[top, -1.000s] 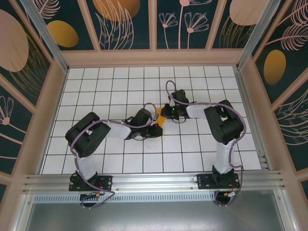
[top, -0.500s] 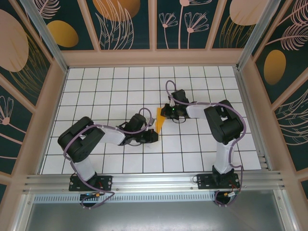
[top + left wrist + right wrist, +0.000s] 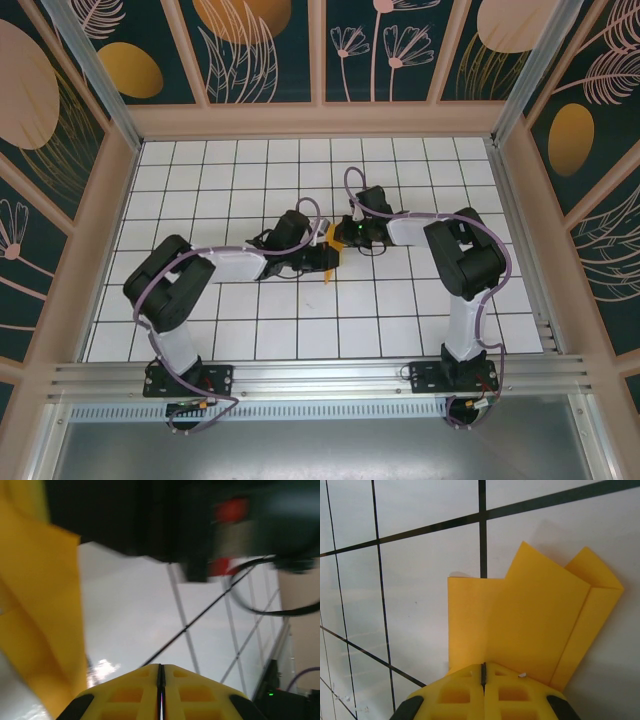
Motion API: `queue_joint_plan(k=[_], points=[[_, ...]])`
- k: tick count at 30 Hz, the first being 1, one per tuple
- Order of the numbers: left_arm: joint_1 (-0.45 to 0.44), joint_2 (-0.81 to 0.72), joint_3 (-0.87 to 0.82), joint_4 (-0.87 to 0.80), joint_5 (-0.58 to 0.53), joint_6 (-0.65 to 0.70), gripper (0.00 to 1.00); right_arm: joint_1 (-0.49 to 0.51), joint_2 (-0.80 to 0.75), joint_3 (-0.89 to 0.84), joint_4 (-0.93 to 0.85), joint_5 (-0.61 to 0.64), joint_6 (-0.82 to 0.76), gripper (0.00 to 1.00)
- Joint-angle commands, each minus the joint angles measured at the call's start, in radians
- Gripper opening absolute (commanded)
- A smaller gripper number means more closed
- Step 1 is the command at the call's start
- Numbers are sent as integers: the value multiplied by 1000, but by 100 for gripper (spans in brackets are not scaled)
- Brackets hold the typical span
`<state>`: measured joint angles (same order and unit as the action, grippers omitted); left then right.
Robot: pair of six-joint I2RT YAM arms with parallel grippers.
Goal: Fold a paper plane with a square sheet of paper (fold left side to right side)
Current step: Fold the wing for the fifth time at the center of the table, then move the paper plane to the top-center of the table.
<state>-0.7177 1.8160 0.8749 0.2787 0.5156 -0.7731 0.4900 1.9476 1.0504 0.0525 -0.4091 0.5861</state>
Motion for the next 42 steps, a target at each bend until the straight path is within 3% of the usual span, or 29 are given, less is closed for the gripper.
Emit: queue_joint_plan(k=[1,10,13,18,22,26,30,37,40,42], points=[[5,47,9,-46,-3,31,12,-9,33,-6,-75,77,-11,4],[-7,51,-81,-37,36,30,11,-22,-12,-4,-54,72,-29,7],[-12,5,-131,0,69,8,11,-37,-41,26,-73,83,-52,14],[-11,-95,-171,-8,60,4,19,-55,-85,111,-146,117,-104,27],[-9,-207,-146,-90,-48,37,32,-48,-154,144,-242,218,-122,40],[-7,-279,-133,-158,-241,51,40,-19,-219,120,-339,336,-92,54],[-6,-324,-139,-160,-382,43,45,32,-240,61,-339,326,-31,64],[-6,-387,-123,-239,-526,54,46,51,-177,6,-353,362,36,58],[-5,-423,-131,-249,-562,57,46,51,-175,-18,-314,308,38,39],[-6,-442,-133,-256,-580,59,47,70,-192,-30,-274,265,35,17]])
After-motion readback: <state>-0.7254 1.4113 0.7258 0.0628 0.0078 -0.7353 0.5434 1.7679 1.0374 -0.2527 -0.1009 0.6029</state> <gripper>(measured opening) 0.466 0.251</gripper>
